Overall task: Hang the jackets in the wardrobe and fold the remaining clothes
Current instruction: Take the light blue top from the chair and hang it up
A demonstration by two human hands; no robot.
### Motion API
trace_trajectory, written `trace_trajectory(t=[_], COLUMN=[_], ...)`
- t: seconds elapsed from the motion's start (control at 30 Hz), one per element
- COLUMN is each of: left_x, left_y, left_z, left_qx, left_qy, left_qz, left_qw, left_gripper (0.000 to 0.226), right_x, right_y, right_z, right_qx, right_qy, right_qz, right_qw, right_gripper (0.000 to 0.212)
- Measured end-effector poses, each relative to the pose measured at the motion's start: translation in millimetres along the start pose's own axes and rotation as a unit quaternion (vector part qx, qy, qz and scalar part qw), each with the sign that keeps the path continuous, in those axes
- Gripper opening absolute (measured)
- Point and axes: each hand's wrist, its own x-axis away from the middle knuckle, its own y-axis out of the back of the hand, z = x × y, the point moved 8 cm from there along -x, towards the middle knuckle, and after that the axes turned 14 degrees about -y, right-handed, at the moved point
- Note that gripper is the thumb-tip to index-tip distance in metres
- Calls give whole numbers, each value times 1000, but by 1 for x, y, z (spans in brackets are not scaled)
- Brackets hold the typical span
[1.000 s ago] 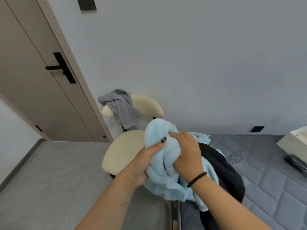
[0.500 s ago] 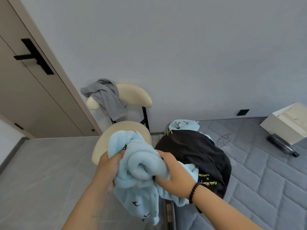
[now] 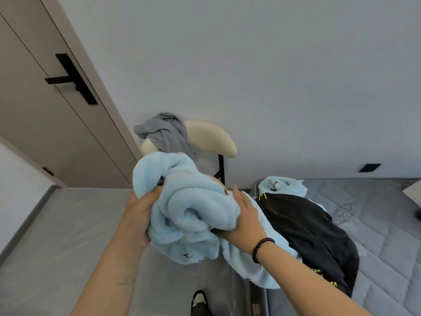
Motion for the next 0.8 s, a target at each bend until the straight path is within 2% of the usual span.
trace_trajectory(t=[0.07,0.1,0.13,0.2,0.27,0.33,0.37,0.43,0.53,0.6,0.67,0.73,0.8], left_x=[-31,-48,-63,-92,-112,-117,-121,-128,-129,-127,-124,-121,-120], left_y=[-10,-10,-8,6,19,30,37,48,59,78,82,80,78], left_z=[-14,-19,-23,-24,-14,10,22,48,94,127,156,173,184], left_qx=[6,5,11,18,4,20,7,-67,-118,-193,-240,-235,-230], left_qy=[-34,-48,-49,-37,4,98,116,127,166,180,209,222,229], left_qz=[47,46,31,18,60,77,73,70,31,-8,-12,-43,-78], left_qw=[998,998,998,999,998,992,991,987,978,965,948,945,943], left_gripper=[12,14,21,56,74,78,79,62,34,19,17,10,19], right_x=[-21,-30,-37,-43,-54,-71,-78,-93,-111,-123,-143,-168,-186], right_y=[-5,-5,-3,9,21,20,15,-2,-34,-46,-45,-37,-25], right_z=[37,56,76,126,162,179,182,178,141,110,66,7,-56], right_qx=[-50,-56,-55,-100,-208,-289,-301,-317,-355,-339,-288,-231,-142], right_qy=[6,17,45,125,130,115,114,98,18,-26,-78,-161,-253], right_qz=[38,44,35,15,11,10,6,27,93,127,114,72,40], right_qw=[998,997,997,987,969,950,947,943,930,932,948,957,956], right_gripper=[61,40,25,15,13,8,9,16,24,22,25,43,62])
